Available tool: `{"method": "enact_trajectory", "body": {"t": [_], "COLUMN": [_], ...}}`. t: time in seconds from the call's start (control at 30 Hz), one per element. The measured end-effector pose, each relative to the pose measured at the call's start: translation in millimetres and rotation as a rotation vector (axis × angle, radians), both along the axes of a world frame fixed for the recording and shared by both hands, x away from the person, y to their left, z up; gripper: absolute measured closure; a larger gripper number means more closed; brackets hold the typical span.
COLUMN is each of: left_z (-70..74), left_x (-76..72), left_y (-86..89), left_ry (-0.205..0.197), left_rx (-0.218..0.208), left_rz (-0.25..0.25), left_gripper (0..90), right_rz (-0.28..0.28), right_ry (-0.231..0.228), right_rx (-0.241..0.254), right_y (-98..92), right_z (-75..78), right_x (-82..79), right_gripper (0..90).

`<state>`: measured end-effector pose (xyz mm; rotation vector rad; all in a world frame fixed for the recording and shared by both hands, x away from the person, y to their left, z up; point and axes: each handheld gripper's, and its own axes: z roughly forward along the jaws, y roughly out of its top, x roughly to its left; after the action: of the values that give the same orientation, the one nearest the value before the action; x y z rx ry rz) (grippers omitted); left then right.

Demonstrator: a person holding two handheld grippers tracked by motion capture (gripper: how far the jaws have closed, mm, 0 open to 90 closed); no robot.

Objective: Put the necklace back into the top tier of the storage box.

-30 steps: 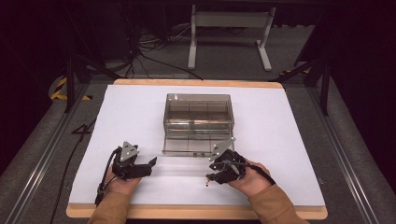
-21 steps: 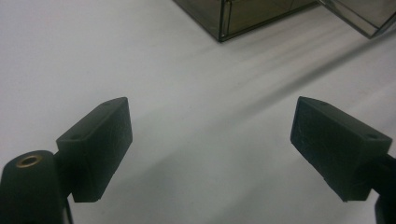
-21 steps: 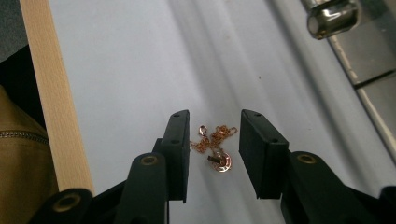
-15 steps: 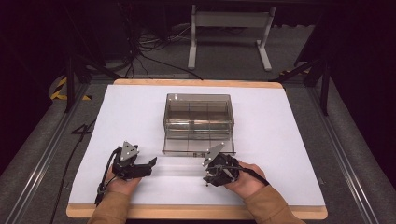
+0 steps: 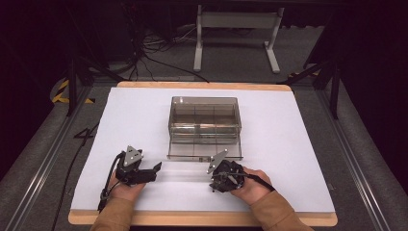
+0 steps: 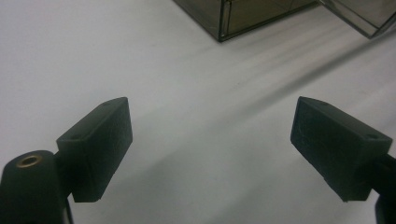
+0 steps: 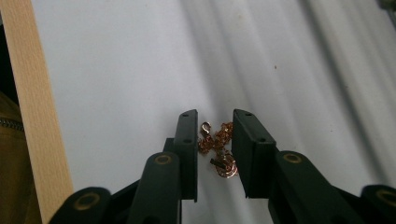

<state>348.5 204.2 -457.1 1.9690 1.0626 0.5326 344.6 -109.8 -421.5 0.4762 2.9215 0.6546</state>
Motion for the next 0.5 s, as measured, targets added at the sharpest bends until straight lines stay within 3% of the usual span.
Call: {"method": "enact_trajectory", "body": {"t": [0.17, 0.5], "left_z": [0.0, 0.1], "left_x": [-0.3, 0.0], "left_y": [-0.1, 0.0], "left_ry": [0.001, -0.004], "left_rx": [0.001, 0.002], "left_rz": [0.001, 0.0], "left_gripper": [13.3, 13.4], "right_rz": [0.004, 0.008], "right_ry": [0.012, 0.019], "right_rx": [0.011, 0.006], "right_y": [0.4, 0.3], "right_z": [-0.6, 3.0], "right_x": [-0.9, -2.6], "right_gripper": [85.5, 87.3]}}
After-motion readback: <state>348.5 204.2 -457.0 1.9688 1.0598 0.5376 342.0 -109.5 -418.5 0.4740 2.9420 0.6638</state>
